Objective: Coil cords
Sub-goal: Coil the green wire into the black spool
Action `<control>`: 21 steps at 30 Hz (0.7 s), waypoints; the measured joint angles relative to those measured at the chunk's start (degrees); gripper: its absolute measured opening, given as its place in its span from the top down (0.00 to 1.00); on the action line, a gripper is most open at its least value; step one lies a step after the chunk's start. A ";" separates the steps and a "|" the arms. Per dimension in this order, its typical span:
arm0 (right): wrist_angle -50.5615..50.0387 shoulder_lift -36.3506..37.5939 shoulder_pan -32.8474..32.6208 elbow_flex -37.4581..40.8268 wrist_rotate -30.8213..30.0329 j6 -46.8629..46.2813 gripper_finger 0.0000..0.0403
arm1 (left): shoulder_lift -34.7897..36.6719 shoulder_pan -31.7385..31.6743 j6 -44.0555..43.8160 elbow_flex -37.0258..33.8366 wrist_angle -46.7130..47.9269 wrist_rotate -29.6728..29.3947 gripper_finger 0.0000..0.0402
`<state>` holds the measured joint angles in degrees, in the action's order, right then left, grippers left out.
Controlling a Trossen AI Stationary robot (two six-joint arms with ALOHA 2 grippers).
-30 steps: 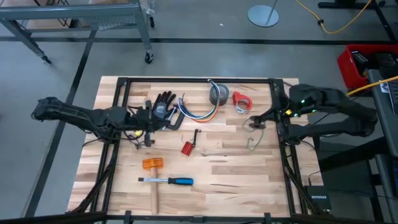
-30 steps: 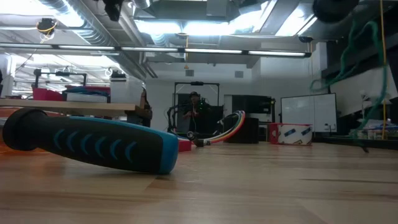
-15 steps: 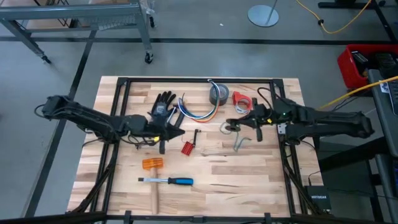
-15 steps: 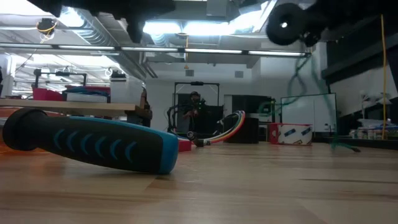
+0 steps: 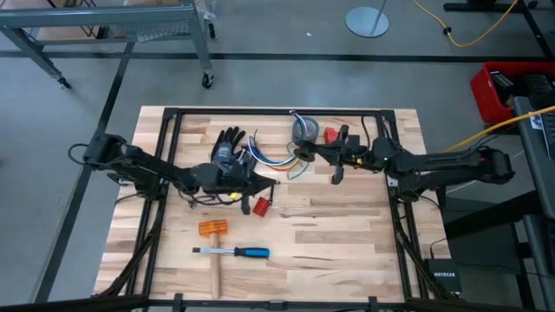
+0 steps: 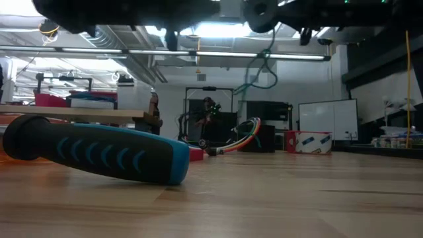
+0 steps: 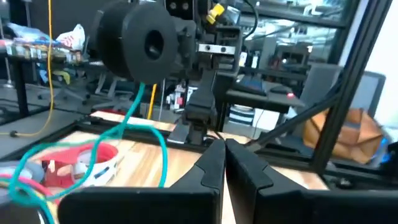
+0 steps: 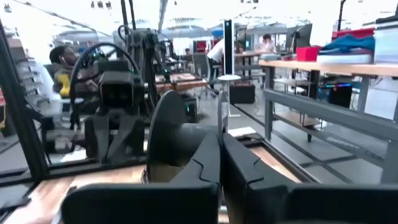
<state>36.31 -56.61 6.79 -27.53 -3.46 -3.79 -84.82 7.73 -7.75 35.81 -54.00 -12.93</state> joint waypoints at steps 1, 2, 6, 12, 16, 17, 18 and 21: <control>1.59 -1.14 0.00 0.00 0.01 0.00 1.00 | -1.01 -0.28 1.94 0.95 -0.15 -0.60 0.99; 2.38 -2.17 0.00 0.00 0.01 0.00 1.00 | -1.95 -0.59 3.78 1.71 -0.11 -1.57 0.99; 3.32 -4.31 0.00 0.02 0.01 0.00 1.00 | -5.12 -1.06 6.35 5.53 -0.22 -3.73 0.99; 4.63 -4.02 1.85 0.01 2.54 0.22 1.00 | -8.57 -1.25 6.49 10.69 4.16 -3.80 0.99; 6.70 -3.98 4.20 0.00 6.32 -0.22 1.00 | -10.45 -1.47 3.63 13.39 8.50 -3.93 0.94; 7.40 -3.98 4.76 0.00 7.42 -0.54 1.00 | -10.90 -1.60 3.12 13.82 8.75 -4.03 0.91; 8.02 -3.98 5.28 -0.02 8.47 -0.75 1.00 | -11.36 -1.82 2.34 14.21 8.82 -4.13 0.88; 8.34 -3.98 6.44 -0.02 11.41 -1.61 1.00 | -12.37 -2.37 1.69 15.31 8.99 -4.25 0.78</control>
<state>44.65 -60.60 13.23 -27.55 7.95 -5.40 -97.19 5.36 -6.07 51.11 -45.01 -17.18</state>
